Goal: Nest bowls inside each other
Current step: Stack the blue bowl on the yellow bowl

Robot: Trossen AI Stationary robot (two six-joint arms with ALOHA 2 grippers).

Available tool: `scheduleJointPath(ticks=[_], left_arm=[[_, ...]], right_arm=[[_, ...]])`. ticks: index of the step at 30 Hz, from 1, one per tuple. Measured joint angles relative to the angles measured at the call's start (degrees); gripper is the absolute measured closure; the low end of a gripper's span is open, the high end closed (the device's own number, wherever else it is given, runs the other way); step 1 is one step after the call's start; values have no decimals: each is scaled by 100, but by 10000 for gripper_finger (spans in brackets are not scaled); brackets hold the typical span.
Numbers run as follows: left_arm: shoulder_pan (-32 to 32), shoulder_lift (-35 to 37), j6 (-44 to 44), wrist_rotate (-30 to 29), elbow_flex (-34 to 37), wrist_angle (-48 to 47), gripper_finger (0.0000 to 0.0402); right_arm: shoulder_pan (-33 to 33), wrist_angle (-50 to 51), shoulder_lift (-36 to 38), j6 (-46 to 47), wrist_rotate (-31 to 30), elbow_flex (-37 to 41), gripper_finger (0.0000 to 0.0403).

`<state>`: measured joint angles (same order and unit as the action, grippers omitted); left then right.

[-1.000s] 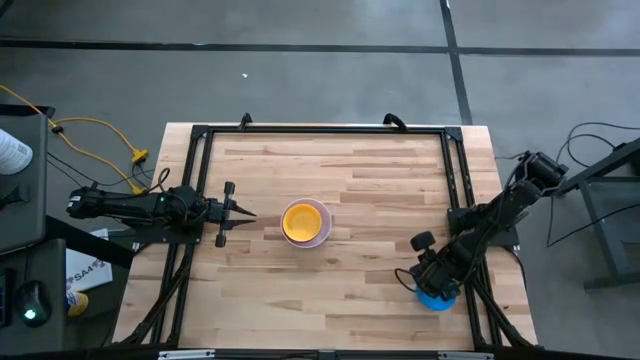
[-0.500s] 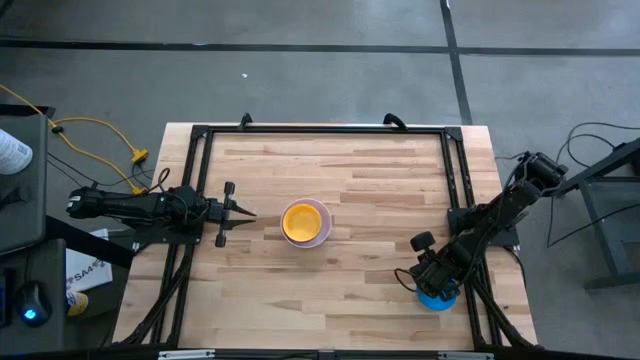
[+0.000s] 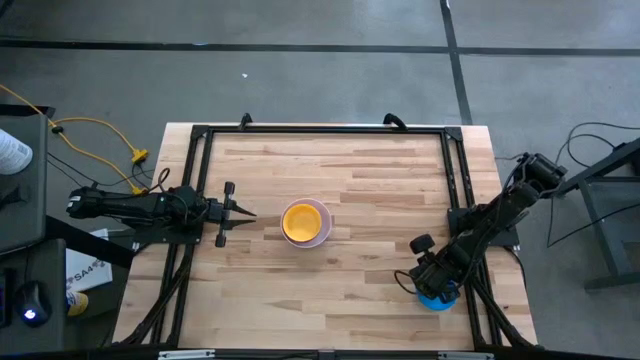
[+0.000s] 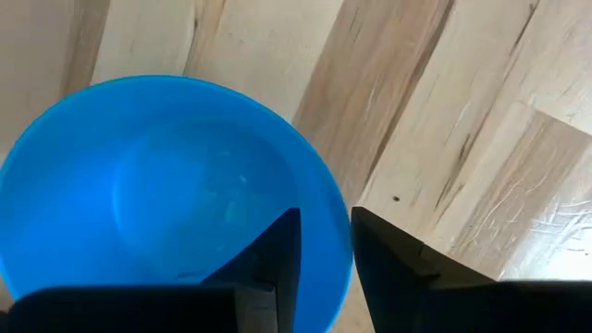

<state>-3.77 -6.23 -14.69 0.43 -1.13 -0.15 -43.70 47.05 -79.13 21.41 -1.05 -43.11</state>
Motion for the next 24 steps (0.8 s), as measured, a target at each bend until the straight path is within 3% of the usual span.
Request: scheduleJointPath(ticks=[24], left_arm=[[0,2,1,0,1,1,336]], right_arm=[[74,58,0,-70,-75,0,322]])
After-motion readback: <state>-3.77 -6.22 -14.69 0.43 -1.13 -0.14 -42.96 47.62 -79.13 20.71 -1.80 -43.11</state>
